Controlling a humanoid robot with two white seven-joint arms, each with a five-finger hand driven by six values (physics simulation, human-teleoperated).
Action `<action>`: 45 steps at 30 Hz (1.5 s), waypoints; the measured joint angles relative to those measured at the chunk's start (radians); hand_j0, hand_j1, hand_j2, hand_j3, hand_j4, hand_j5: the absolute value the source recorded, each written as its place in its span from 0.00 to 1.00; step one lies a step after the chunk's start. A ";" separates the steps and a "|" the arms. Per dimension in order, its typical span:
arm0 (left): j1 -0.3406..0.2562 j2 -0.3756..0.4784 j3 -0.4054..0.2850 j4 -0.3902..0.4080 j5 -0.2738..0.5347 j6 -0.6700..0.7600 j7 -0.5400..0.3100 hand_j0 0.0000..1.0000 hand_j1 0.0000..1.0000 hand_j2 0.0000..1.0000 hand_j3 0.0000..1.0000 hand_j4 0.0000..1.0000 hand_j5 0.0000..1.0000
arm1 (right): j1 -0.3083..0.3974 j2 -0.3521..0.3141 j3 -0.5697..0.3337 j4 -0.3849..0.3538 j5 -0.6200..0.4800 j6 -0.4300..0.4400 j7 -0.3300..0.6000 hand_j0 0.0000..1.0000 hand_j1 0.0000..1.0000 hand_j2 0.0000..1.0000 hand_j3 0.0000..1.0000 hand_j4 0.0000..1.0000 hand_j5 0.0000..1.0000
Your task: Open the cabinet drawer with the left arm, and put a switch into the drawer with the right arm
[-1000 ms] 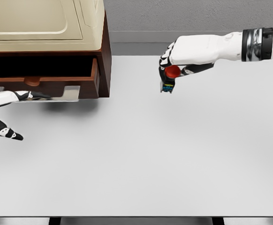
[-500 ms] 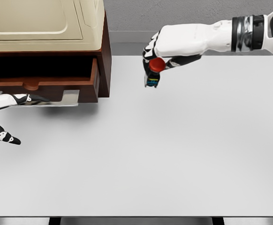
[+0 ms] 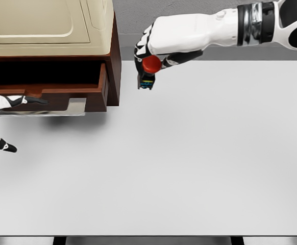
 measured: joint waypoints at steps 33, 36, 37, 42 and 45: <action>0.031 0.079 0.009 -0.084 -0.012 0.000 -0.007 1.00 1.00 1.00 1.00 1.00 1.00 | -0.075 0.215 0.003 0.176 -0.007 0.000 0.020 0.47 0.47 0.47 0.47 0.47 0.47; 0.031 0.079 0.010 -0.085 -0.012 0.000 -0.008 1.00 1.00 1.00 1.00 1.00 1.00 | -0.084 0.241 0.004 0.197 -0.007 0.000 0.020 0.47 0.47 0.47 0.47 0.47 0.47; 0.031 0.079 0.010 -0.085 -0.012 0.000 -0.008 1.00 1.00 1.00 1.00 1.00 1.00 | -0.094 0.248 0.004 0.205 -0.007 0.000 0.020 0.47 0.47 0.47 0.47 0.47 0.47; 0.032 0.079 0.010 -0.091 -0.013 0.000 -0.009 1.00 1.00 1.00 1.00 1.00 1.00 | -0.095 0.288 0.010 0.255 -0.007 0.000 0.021 0.47 0.47 0.47 0.47 0.47 0.47; 0.032 0.079 0.010 -0.092 -0.013 0.000 -0.009 1.00 1.00 1.00 1.00 1.00 1.00 | -0.095 0.312 0.012 0.283 -0.006 0.000 0.022 0.47 0.47 0.47 0.47 0.47 0.47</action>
